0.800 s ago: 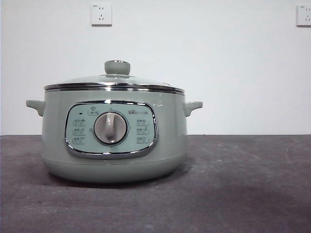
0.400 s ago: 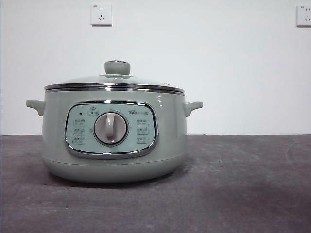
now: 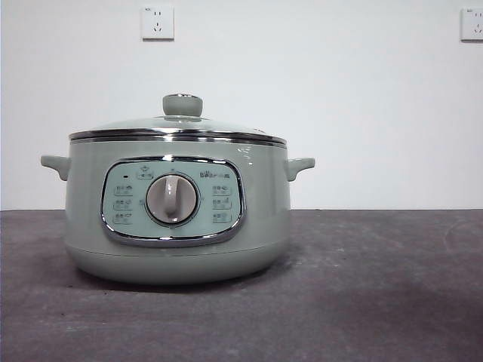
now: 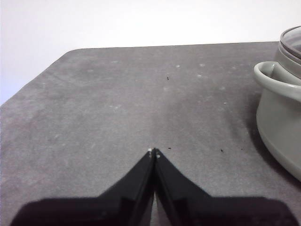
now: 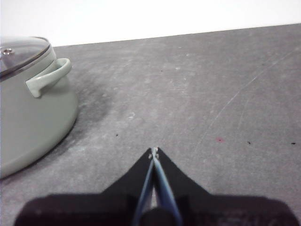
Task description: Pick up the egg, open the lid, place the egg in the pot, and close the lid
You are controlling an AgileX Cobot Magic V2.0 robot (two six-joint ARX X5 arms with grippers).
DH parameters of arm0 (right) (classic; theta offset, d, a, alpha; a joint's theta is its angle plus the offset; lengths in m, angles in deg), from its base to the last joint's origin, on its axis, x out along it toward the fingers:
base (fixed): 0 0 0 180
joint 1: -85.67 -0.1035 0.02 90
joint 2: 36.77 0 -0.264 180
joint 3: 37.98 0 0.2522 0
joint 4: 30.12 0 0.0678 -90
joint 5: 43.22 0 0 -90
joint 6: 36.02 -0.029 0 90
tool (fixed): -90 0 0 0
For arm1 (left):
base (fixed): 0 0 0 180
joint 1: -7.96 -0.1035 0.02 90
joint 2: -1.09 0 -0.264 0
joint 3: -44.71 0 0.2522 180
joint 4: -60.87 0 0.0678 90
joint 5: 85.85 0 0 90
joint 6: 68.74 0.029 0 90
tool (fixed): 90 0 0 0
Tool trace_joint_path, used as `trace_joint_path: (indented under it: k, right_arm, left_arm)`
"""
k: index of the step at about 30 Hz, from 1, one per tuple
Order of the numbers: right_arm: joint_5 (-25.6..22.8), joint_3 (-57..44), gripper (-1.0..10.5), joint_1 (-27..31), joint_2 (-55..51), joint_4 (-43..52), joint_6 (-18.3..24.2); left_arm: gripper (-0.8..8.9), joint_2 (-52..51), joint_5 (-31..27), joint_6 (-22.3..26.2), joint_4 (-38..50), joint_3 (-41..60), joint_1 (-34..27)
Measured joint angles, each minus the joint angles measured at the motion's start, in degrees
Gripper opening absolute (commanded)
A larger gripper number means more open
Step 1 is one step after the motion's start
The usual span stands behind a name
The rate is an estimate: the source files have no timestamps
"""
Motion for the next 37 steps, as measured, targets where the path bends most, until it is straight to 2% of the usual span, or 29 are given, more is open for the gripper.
trace_joint_path:
  k: [37]
  right_arm:
    - [-0.04,0.00,0.0,0.00,0.00,0.00,-1.07]
  left_arm:
    - [-0.03,0.00,0.00,0.00,0.00,0.00,0.00]
